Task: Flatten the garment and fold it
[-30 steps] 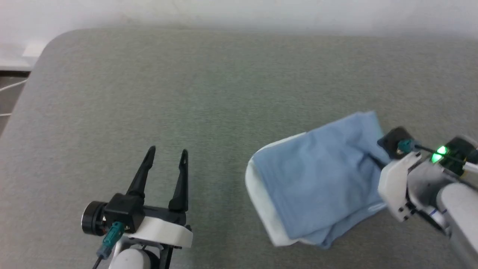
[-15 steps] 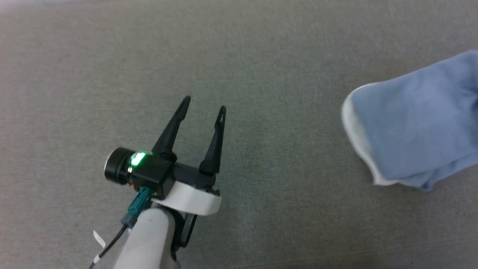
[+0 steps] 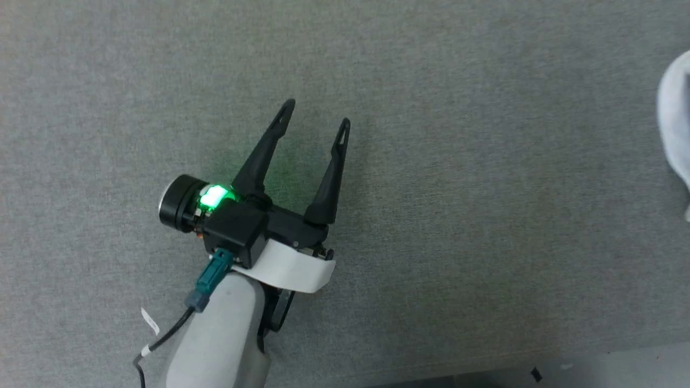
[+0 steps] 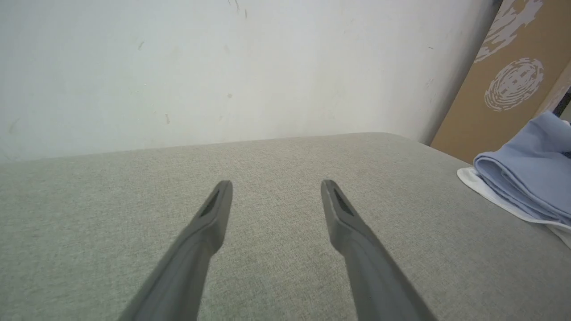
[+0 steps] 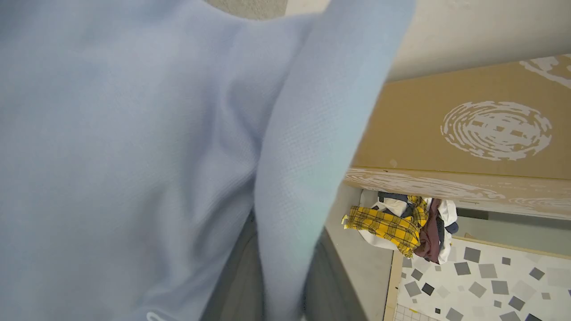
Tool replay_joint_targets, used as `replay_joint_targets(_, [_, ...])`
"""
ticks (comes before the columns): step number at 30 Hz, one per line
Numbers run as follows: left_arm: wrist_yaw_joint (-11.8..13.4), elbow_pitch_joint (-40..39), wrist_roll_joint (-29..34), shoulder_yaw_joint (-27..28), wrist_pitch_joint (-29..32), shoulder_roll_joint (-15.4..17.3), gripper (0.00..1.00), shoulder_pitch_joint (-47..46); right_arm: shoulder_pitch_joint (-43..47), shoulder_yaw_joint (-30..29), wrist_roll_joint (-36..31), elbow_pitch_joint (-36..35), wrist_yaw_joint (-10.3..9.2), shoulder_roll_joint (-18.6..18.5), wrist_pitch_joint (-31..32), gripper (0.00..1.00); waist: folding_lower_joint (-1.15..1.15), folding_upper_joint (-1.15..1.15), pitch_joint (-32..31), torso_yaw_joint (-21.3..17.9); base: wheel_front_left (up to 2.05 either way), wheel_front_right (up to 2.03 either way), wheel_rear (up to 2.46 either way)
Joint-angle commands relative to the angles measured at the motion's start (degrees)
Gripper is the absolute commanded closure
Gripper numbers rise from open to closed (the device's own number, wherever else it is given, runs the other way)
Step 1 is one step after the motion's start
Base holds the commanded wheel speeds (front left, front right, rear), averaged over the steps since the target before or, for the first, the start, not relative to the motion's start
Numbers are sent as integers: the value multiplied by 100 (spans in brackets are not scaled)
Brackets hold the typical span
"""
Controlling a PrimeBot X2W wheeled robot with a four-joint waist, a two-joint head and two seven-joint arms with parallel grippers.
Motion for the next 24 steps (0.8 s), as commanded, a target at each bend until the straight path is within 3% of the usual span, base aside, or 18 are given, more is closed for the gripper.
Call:
replay_joint_targets(1, [1,-31,48,-3,-27,-2,0,-121,-2,-162,-87,146,-15,-2,-92,100,-1,0,342,160,0,0,0])
replay_joint_targets(6, [35,-11,31,24,-27,-2,0,-178,80,-667,-167,675,-15,159,-168,100,-1,0,398,263,0,0,0])
replay_joint_targets(8, [48,7,13,42,-27,-2,0,-169,50,-884,-251,794,-15,232,-264,0,-1,0,351,269,0,0,0])
replay_joint_targets(16, [73,164,-67,184,-27,-2,0,88,-71,-1262,-705,851,-15,534,-448,0,-1,0,-363,143,0,0,0])
replay_joint_targets(24, [161,257,-247,486,-27,-2,0,674,-301,-1347,-735,212,-15,1044,-657,0,-1,0,-1483,94,0,0,0])
